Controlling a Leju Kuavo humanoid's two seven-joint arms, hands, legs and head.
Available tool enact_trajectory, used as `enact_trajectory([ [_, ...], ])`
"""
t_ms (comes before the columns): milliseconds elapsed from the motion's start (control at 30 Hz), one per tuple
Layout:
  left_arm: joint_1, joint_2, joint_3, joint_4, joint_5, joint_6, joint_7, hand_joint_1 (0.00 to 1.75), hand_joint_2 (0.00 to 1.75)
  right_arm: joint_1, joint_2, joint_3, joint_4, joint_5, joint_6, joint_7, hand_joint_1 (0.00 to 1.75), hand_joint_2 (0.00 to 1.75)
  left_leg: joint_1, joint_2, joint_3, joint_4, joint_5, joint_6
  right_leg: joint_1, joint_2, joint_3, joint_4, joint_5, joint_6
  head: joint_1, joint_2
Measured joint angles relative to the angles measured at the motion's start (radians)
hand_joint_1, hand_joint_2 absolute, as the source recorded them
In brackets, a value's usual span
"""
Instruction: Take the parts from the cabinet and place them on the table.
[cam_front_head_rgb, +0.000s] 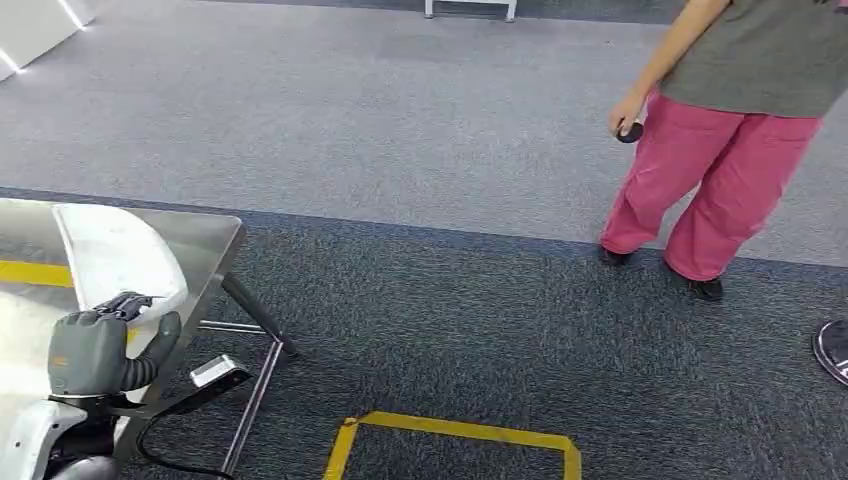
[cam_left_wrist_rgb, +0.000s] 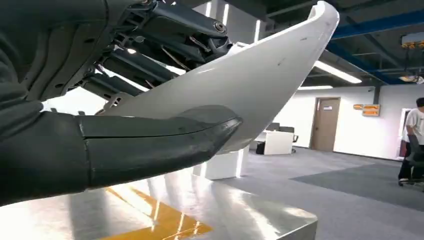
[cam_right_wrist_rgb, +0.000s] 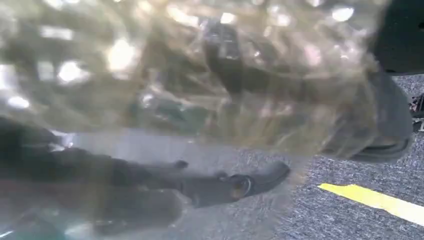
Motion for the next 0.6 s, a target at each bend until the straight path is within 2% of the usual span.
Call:
enact_trajectory([
  [300,0.000,0.001,0.004,0.000,-0.004,0.003,-0.003,1.64,1.75,-0.001,0.000,0.000,0.000,0.053,-0.003,0.000,0.00,0.00,-0.006,0.000,0.000,0.002,-0.003,0.005,-0.006,0.000,0.001,-0.002,0.000,0.005,0.000,0.000],
  [467,0.000,0.004,0.005,0.000,-0.004,0.003,-0.003,1.64,1.75,-0.002,0.000,0.000,0.000,0.053,-0.003,0.000,0.00,0.00,-0.017,-0.002,0.000,0.001,-0.006,0.018,-0.014,-0.003,0.017,-0.009,0.002,0.019,-0.001,0.000],
  [500,0.001,0.007,0.006,-0.003,-0.004,0.003,-0.003,1.64,1.75,-0.004,0.000,0.000,0.000,0.053,-0.003,0.000,0.00,0.00,-0.013,-0.005,0.008,-0.013,0.000,0.026,-0.014,-0.004,0.022,-0.009,-0.002,0.025,-0.001,0.000],
  [533,0.002,0.006,0.006,-0.005,-0.004,0.003,-0.003,1.64,1.75,-0.005,0.000,0.000,0.000,0.054,-0.003,0.003,0.00,0.00,-0.009,-0.006,0.021,-0.023,0.004,0.032,-0.014,-0.002,0.011,0.008,-0.014,0.024,0.001,0.000],
  [567,-0.001,0.007,0.006,-0.006,-0.004,0.003,-0.003,1.64,1.75,-0.006,0.000,0.000,0.000,0.055,-0.003,0.003,0.00,0.00,-0.007,-0.008,0.025,-0.025,0.004,0.036,-0.013,0.000,-0.011,0.058,-0.043,0.021,0.005,0.000],
  [600,-0.002,0.007,0.006,-0.006,-0.004,0.003,-0.003,1.64,1.75,-0.007,0.000,0.000,0.000,0.054,-0.003,0.003,0.00,0.00,-0.008,-0.013,0.025,-0.025,0.004,0.036,-0.012,0.000,-0.052,0.136,-0.078,0.021,0.006,0.000],
])
